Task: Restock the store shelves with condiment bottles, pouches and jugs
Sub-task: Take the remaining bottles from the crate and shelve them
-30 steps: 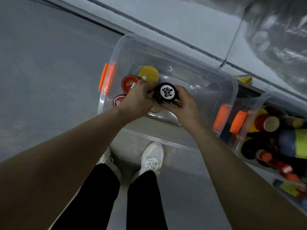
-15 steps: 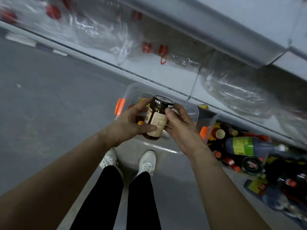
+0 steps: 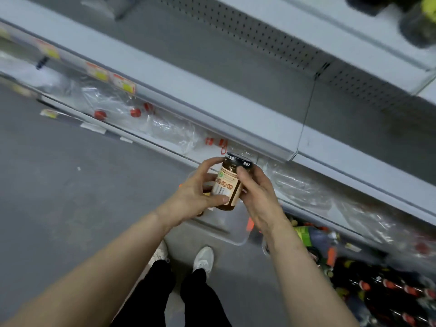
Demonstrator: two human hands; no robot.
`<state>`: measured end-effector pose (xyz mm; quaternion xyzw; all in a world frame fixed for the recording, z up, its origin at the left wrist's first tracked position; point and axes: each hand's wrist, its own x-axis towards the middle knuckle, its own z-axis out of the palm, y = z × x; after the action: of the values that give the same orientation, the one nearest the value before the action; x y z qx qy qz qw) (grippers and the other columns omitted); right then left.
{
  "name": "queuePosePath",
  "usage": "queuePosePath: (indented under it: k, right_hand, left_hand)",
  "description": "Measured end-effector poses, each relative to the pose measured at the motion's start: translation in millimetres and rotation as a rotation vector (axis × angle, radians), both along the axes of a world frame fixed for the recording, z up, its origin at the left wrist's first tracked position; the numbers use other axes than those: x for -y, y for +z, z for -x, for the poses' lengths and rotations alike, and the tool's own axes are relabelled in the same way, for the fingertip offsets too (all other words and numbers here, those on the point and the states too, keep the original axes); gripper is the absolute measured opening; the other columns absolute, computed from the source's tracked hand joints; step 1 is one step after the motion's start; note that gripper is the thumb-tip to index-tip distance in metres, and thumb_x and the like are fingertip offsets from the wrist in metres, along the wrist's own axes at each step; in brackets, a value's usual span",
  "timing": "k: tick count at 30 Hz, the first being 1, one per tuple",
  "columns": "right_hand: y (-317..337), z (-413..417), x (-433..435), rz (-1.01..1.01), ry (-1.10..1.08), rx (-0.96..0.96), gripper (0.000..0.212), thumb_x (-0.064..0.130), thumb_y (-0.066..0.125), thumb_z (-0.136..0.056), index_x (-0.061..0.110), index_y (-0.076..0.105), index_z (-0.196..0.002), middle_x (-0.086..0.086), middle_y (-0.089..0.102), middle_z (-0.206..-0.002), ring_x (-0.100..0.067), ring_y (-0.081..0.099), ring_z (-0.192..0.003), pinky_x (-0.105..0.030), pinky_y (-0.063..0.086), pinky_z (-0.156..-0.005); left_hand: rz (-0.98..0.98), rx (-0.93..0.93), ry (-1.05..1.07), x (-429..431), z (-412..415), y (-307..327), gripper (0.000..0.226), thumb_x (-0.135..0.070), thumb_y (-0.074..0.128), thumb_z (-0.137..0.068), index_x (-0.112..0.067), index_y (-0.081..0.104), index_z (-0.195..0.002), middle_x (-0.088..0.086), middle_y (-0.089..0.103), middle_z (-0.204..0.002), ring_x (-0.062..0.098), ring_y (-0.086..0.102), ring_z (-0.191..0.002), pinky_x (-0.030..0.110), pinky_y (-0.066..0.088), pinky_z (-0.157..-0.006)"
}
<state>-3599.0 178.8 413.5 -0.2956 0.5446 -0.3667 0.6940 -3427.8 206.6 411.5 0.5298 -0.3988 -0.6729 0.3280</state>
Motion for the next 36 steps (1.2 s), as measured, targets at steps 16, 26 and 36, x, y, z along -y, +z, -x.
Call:
queuePosePath:
  k: [16,26,36]
  right_hand:
    - [230,-2,-5,0.414,0.215,-0.170,0.039,0.033,0.077,-0.086,0.025,0.066,-0.122,-0.001,0.075,-0.113,-0.016,0.072,-0.103,-0.031,0.061,-0.076]
    - [331,-5,14,0.648,0.157,-0.116,0.055,0.026,0.082,-0.075,0.029,0.055,-0.123,0.004,0.076,-0.106,-0.011,0.072,-0.101,-0.022,0.057,-0.075]
    - [411,-46,49,0.825,0.190,-0.089,0.052,0.025,0.076,-0.084,0.017,0.052,-0.129,-0.004,0.077,-0.109,-0.023,0.073,-0.103,-0.039,0.060,-0.087]
  left_hand:
    - [0.403,0.086,0.157,-6,13,216,0.097,0.001,0.088,-0.067,-0.053,0.041,-0.133,0.004,0.055,-0.121,0.013,0.067,-0.095,0.028,0.059,-0.076]
    - [0.618,0.126,0.109,7,-6,312,0.089,-0.011,0.083,-0.078,-0.056,0.037,-0.140,-0.005,0.065,-0.120,0.003,0.065,-0.104,0.024,0.057,-0.083]
    - [0.779,0.045,0.122,39,-54,389,0.089,0.004,0.078,-0.079,-0.051,0.041,-0.138,0.007,0.065,-0.123,0.024,0.070,-0.106,0.030,0.057,-0.089]
